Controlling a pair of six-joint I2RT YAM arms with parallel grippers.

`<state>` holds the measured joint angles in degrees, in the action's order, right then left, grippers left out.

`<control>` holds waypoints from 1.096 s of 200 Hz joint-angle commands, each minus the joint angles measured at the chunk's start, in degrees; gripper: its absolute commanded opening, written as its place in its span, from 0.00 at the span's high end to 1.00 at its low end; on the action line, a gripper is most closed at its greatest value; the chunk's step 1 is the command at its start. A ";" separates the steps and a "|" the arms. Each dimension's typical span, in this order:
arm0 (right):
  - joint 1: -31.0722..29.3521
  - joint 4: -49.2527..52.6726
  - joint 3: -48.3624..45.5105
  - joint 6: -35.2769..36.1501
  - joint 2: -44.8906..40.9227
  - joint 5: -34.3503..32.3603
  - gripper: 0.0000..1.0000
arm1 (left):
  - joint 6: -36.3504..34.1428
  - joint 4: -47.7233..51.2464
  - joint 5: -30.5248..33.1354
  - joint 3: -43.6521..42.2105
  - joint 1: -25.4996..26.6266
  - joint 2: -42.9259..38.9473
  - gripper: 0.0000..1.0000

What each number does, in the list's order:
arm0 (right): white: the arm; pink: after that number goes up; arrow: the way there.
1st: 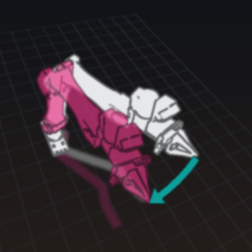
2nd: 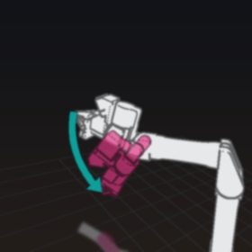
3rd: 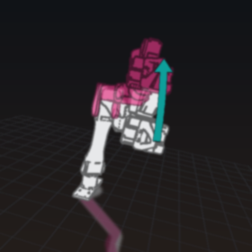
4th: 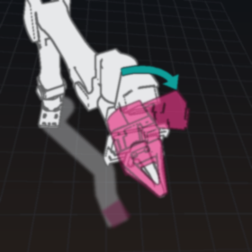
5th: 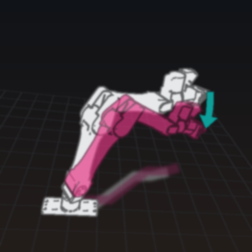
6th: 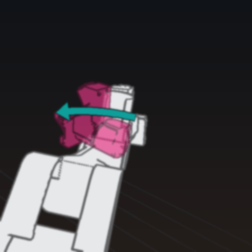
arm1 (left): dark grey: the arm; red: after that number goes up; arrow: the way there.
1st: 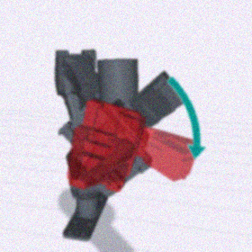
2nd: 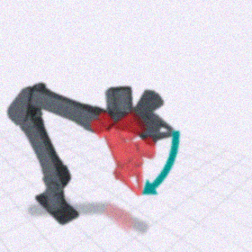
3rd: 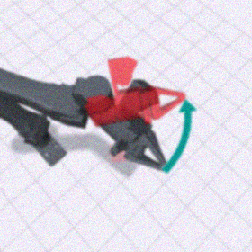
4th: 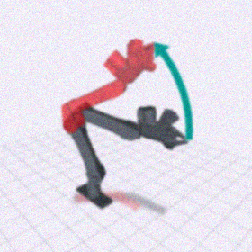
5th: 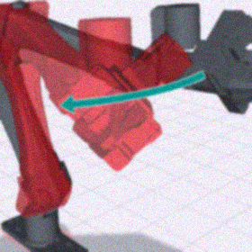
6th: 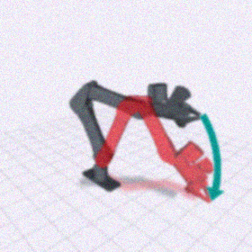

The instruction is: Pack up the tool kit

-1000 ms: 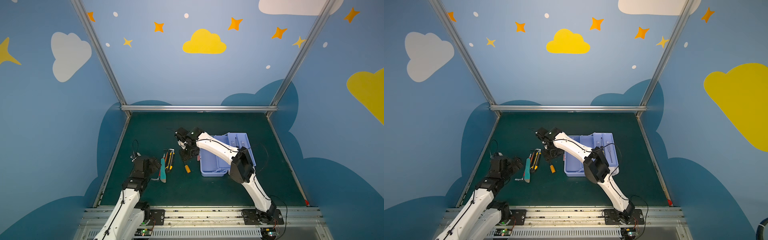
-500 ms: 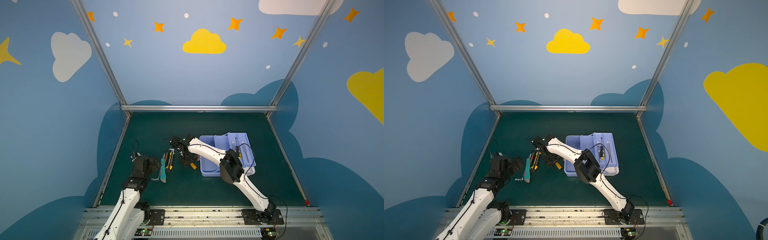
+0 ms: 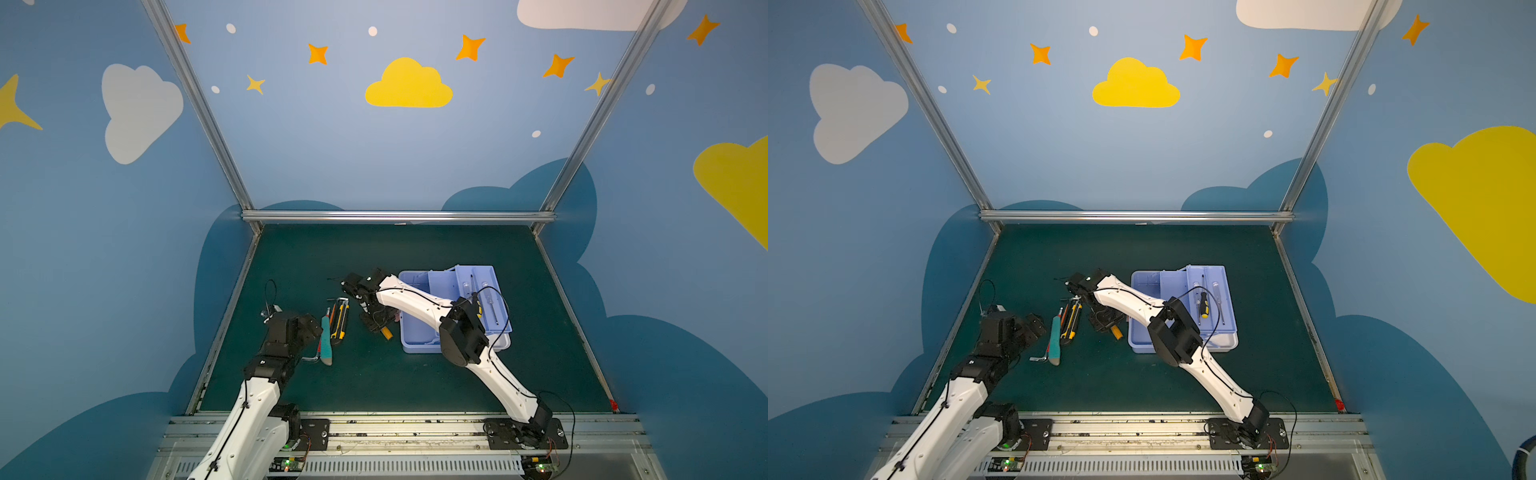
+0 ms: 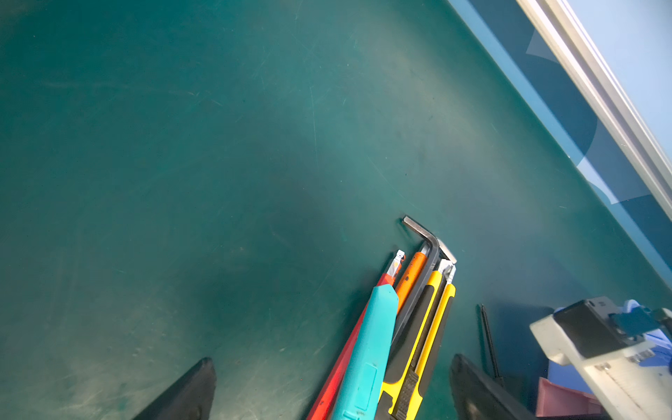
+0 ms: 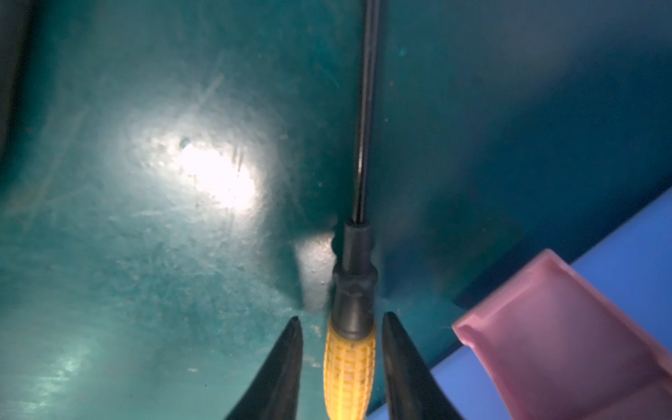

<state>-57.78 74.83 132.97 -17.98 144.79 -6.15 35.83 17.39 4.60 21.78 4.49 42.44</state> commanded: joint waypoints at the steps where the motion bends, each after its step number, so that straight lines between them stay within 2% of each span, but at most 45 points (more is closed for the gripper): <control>1: 0.19 1.55 0.09 0.39 1.88 0.70 0.61 | -0.36 0.77 0.21 -0.11 -0.25 -0.97 0.00; 30: 0.12 1.78 1.62 0.90 2.03 0.40 0.75 | -0.42 1.12 0.58 -0.16 -0.25 -1.52 0.00; 47: 0.30 2.23 2.66 1.09 1.18 -0.31 0.86 | -0.43 1.05 0.58 0.06 -0.26 -1.43 0.00; 74: 1.54 3.02 2.56 1.49 -3.28 0.50 1.00 | -0.41 0.77 0.28 0.36 -0.28 -1.33 0.00; 113: 6.37 2.33 -3.84 2.77 -15.61 2.59 1.00 | -0.42 -0.67 -0.50 0.09 -0.24 0.16 0.00; 178: 21.96 -1.30 -24.86 3.92 -38.04 0.52 1.00 | 0.39 -2.03 -1.79 0.89 -0.31 3.33 0.00; 194: 24.87 -2.57 -28.60 4.79 -41.95 1.34 1.00 | 0.38 -1.99 -1.61 1.16 -0.27 3.70 0.00; 219: 30.36 -1.69 -32.18 5.82 -45.53 -1.44 1.00 | 0.02 -2.14 -1.83 1.51 -0.33 4.35 0.00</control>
<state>-30.79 72.97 103.85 -13.76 102.30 -5.67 36.03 15.77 3.09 21.85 4.49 46.28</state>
